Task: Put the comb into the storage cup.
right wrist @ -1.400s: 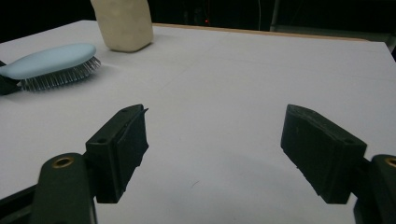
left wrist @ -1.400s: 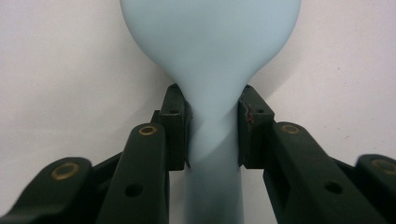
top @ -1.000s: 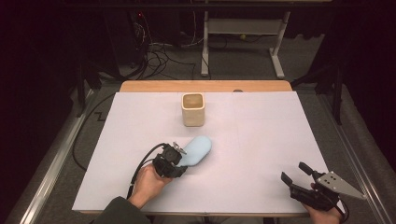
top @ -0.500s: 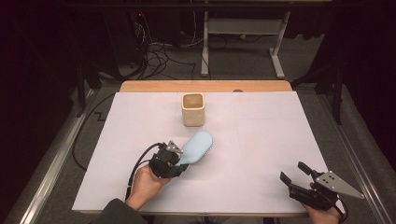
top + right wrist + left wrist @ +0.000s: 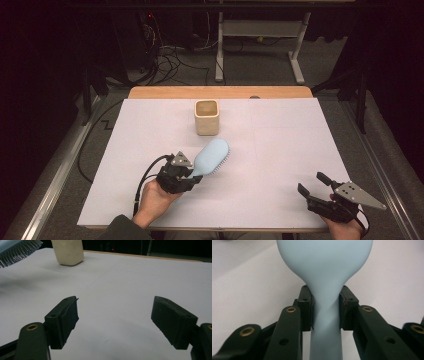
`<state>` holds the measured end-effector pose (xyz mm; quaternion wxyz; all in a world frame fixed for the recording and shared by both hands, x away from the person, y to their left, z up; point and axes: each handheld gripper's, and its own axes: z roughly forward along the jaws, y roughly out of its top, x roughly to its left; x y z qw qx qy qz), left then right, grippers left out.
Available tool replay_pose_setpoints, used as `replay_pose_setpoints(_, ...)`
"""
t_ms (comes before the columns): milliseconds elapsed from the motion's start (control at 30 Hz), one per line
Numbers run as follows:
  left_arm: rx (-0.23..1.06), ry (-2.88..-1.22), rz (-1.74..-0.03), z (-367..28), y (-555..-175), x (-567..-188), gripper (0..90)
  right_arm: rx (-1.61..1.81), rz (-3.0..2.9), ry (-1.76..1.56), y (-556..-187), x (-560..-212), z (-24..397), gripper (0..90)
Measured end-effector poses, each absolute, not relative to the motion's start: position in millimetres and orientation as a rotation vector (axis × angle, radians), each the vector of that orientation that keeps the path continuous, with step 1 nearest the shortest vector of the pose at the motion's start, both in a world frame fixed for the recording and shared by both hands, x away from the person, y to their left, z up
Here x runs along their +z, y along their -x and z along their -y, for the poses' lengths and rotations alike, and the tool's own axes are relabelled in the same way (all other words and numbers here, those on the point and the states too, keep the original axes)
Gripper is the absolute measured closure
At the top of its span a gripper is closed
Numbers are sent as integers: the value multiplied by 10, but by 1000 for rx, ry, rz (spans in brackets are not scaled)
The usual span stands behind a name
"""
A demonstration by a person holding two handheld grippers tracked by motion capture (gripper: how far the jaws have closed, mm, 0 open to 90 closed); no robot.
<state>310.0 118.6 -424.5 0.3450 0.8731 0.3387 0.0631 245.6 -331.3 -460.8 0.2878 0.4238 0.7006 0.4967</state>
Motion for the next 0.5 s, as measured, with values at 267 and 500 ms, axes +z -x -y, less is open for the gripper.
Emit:
replay_pose_setpoints(267, 146, -2237, -846, -1200, -3038, -4219, 691, 1357, -1877, -1085, -2468, -4493, 3243, 209)
replay_pose_setpoints(500, 146, -2205, -836, -1194, -3012, -4206, 691, 1399, -1909, -1053, -2480, -4444, 3109, 206)
